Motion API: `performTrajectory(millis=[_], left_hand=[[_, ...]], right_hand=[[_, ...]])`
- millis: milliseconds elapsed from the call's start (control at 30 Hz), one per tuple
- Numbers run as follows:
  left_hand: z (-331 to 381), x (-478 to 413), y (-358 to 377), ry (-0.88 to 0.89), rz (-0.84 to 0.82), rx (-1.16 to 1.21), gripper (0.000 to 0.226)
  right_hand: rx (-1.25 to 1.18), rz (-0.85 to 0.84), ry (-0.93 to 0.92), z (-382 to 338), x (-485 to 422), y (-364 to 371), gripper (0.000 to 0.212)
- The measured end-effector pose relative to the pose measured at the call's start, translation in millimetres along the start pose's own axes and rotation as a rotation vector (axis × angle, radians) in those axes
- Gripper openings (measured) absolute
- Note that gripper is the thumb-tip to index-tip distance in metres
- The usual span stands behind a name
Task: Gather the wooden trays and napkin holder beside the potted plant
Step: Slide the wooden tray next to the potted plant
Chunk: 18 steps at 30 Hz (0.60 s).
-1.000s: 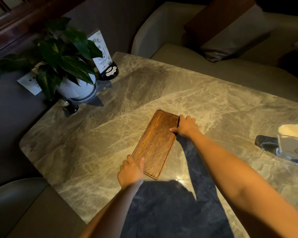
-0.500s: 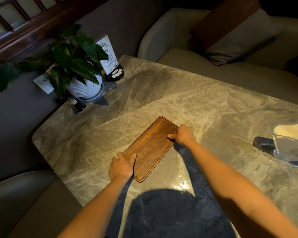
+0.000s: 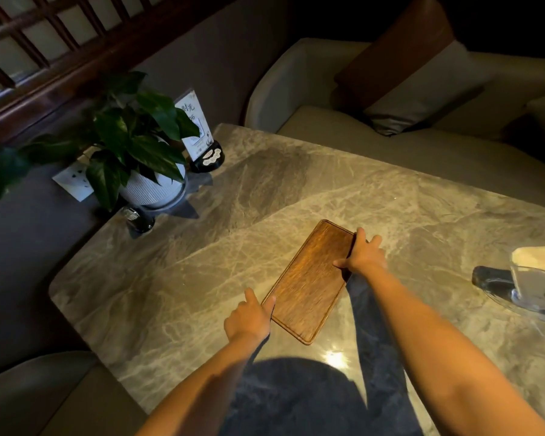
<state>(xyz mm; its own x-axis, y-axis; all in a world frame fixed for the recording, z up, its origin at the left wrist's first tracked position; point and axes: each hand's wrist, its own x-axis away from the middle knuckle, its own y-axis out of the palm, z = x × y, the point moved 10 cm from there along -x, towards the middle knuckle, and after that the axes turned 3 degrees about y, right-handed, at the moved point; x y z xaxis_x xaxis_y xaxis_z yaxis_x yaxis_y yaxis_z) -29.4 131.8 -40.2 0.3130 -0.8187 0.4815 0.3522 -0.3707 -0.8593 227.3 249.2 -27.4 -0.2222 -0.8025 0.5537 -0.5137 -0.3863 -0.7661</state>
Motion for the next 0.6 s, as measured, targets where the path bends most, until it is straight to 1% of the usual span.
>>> performTrajectory(millis=[67, 233, 433, 600], left_hand=[[6, 0, 8, 0.024, -0.038, 0.034, 0.057], [21, 3, 15, 0.068, -0.056, 0.045, 0.058], [16, -7, 13, 0.007, -0.086, 0.131, 0.061], [-9, -27, -2, -0.039, -0.075, 0.243, 0.061]], right_hand=[[-0.008, -0.025, 0.021, 1, -8, -4, 0.094], [0.020, -0.054, 0.060, 3, -16, -7, 0.083], [-0.028, -0.048, 0.105, -1, -15, -2, 0.085], [-0.040, -0.036, 0.125, -20, -10, 11, 0.084]])
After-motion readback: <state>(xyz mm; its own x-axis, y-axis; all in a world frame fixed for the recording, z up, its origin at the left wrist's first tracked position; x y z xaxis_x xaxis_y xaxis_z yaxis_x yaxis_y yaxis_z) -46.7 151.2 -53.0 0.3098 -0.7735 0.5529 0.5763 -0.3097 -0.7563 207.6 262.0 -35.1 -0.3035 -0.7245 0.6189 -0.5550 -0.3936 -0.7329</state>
